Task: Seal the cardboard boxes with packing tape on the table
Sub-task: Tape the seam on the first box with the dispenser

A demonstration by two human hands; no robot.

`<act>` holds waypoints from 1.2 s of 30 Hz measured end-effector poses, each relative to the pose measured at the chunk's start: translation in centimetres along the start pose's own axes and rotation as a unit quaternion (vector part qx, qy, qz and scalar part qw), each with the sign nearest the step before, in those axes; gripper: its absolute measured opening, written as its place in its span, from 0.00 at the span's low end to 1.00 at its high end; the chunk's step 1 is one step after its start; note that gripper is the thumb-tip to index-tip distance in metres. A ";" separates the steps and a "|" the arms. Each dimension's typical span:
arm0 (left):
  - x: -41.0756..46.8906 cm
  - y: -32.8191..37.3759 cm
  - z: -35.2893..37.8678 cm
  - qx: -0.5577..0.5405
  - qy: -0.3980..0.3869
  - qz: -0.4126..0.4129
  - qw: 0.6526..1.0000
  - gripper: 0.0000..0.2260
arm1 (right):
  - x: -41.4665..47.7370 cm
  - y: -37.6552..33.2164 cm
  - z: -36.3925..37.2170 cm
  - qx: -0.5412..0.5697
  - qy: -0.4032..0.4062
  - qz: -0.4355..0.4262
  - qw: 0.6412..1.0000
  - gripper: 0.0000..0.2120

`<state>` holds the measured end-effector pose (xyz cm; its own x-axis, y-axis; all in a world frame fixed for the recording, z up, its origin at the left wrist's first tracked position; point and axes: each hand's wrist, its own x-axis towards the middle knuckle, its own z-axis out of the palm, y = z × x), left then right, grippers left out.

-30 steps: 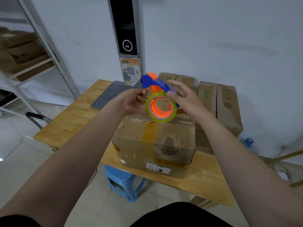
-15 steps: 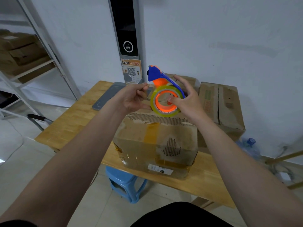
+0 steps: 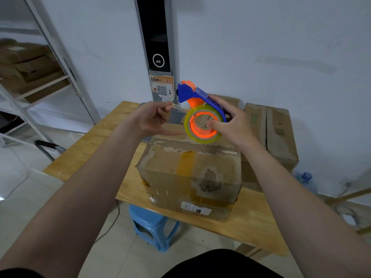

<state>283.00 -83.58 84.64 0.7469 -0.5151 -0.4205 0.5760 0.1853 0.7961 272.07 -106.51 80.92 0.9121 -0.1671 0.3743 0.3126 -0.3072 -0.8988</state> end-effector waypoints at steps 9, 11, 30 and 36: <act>-0.8 1.9 -3.0 0.087 0.084 0.061 0.991 0.09 | -0.2 1.5 -2.7 -0.111 -0.011 -0.021 0.994 0.28; -0.8 1.6 -4.2 0.133 0.098 0.066 0.984 0.08 | -0.7 1.9 -3.2 -0.131 -0.020 -0.021 0.991 0.28; 0.1 -2.4 -11.2 0.367 0.243 0.088 0.894 0.09 | -2.7 5.2 -5.6 -0.309 -0.135 -0.035 0.941 0.35; -0.2 -3.0 -16.3 0.350 0.351 0.062 0.866 0.07 | -1.9 5.3 -6.1 -0.364 -0.125 -0.026 0.923 0.29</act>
<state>286.51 -70.35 75.24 0.9481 0.1535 -0.2784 0.3178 -0.4775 0.8191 270.43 -113.51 76.82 0.9622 0.0594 0.2658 0.1798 -0.8715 -0.4562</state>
